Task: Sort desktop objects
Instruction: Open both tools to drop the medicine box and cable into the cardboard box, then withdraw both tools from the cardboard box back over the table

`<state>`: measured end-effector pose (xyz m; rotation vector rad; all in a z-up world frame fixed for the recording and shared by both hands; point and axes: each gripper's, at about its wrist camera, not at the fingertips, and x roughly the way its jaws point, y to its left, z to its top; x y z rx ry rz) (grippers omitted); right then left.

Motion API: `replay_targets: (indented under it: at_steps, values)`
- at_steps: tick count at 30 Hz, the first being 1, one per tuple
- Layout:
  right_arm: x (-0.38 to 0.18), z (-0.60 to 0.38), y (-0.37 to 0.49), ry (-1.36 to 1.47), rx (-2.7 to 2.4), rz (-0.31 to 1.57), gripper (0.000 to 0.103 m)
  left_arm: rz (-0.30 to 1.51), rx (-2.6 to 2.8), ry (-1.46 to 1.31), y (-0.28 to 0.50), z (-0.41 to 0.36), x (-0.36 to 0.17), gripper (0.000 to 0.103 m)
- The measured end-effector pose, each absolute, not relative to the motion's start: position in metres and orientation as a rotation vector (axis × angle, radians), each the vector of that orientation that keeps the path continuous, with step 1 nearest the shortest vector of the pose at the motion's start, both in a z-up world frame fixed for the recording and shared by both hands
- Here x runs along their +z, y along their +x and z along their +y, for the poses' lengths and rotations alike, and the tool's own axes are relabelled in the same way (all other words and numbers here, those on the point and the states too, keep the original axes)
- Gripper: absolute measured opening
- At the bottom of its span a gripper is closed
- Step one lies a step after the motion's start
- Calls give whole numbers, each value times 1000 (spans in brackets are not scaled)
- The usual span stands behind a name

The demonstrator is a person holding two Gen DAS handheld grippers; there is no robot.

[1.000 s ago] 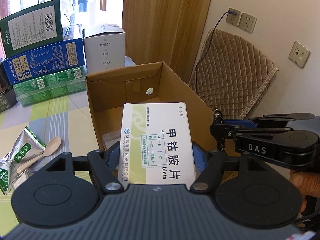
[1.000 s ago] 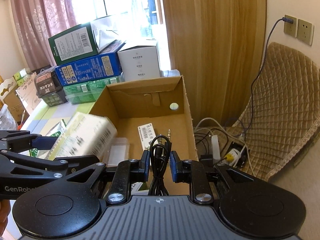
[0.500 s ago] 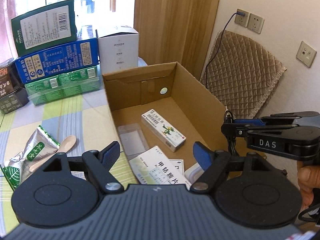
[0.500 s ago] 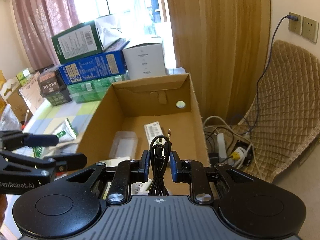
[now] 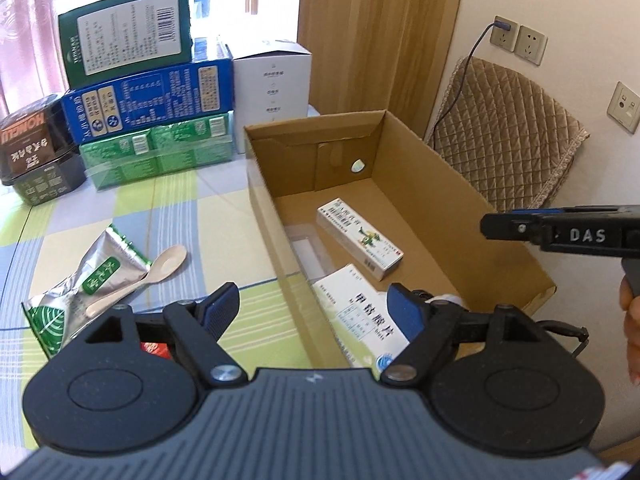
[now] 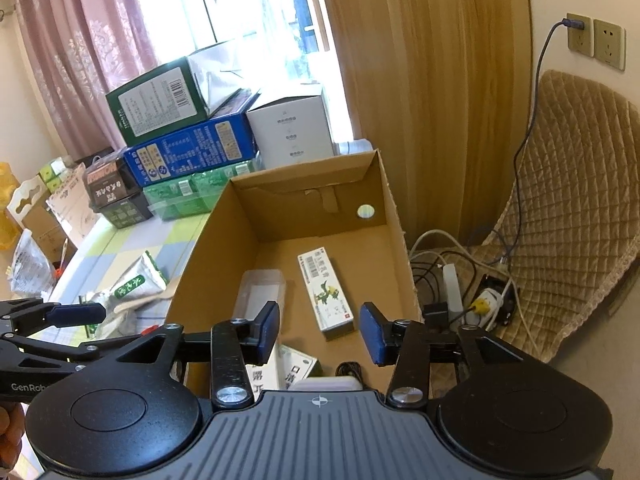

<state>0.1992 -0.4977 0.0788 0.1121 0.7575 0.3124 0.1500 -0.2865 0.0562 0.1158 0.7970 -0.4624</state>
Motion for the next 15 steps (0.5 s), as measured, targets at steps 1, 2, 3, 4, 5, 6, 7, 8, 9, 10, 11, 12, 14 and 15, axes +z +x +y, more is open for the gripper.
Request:
replay_targets:
  at_steps: [1,2,3,4,5,6,7,8,9,10,11,12,14,15]
  values:
    - [80,-497,197,112,314,756,43,798,-459,118,148,-284,56,78]
    - [81,-496,194,113,316,754,44,799,-456,120,146,-282,56,78]
    - [82,-495,191,114,319,752,45,800,-452,121,144,-280,56,78]
    - [83,-495,188,114,323,750,46,800,-449,122,141,-277,56,78]
    - [85,-493,185,112,326,746,48,800,-445,124,139,-275,56,79]
    - [86,-492,182,110,329,743,50,800,-439,126,137,-273,57,79]
    - [87,-490,178,108,334,742,51,800,-435,128,134,-271,57,79]
    - [88,-489,175,105,338,740,53,801,-432,130,132,-268,58,80]
    - [89,-487,171,102,342,738,55,799,-428,132,129,-266,58,81]
    - [89,-485,167,100,345,736,57,798,-424,134,127,-263,59,81]
    - [90,-483,164,98,348,734,61,798,-420,136,124,-261,59,82]
    - [91,-481,161,98,350,732,65,799,-417,136,121,-258,59,82]
    - [92,-478,153,98,352,726,74,798,-410,140,115,-253,60,84]
    - [92,-475,150,98,353,723,80,798,-407,143,112,-250,61,85]
